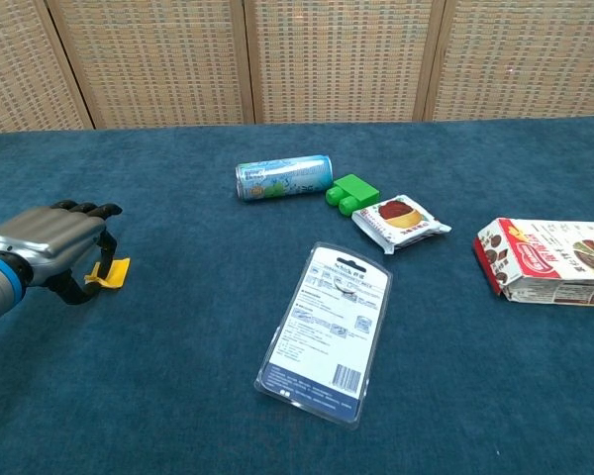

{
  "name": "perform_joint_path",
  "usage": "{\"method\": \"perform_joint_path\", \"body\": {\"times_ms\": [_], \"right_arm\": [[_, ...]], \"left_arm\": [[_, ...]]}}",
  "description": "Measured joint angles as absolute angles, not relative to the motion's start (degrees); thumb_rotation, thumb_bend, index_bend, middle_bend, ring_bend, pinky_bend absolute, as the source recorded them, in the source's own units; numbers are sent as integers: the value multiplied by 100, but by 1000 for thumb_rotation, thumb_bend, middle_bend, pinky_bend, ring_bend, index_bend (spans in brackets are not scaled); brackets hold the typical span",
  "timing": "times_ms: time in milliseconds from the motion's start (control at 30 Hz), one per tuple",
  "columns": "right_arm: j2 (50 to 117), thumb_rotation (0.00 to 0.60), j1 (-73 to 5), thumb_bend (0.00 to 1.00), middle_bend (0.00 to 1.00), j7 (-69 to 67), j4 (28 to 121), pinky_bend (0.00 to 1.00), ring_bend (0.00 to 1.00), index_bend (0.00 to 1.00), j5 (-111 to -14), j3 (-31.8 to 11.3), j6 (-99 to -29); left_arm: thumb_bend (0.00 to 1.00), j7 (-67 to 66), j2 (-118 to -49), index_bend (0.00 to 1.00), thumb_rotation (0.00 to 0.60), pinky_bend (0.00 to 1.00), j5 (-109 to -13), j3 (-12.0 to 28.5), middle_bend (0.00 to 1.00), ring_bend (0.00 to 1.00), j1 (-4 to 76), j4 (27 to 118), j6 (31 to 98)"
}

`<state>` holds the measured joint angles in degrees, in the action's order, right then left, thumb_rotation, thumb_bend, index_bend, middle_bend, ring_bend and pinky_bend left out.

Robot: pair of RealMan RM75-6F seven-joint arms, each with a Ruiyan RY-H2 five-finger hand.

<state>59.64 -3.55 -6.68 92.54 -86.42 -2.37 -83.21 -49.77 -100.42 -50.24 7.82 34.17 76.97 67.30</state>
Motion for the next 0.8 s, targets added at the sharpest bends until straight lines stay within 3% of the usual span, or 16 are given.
{"method": "perform_joint_path", "body": {"times_ms": [800], "right_arm": [[5993,600,-386,53,0,-569,9257,0,0,0,-8565,-252,-8237]], "left_arm": [[460,-4794,-10004,559,600,0,-4975,986,0,0,3537,7498,6654]]}}
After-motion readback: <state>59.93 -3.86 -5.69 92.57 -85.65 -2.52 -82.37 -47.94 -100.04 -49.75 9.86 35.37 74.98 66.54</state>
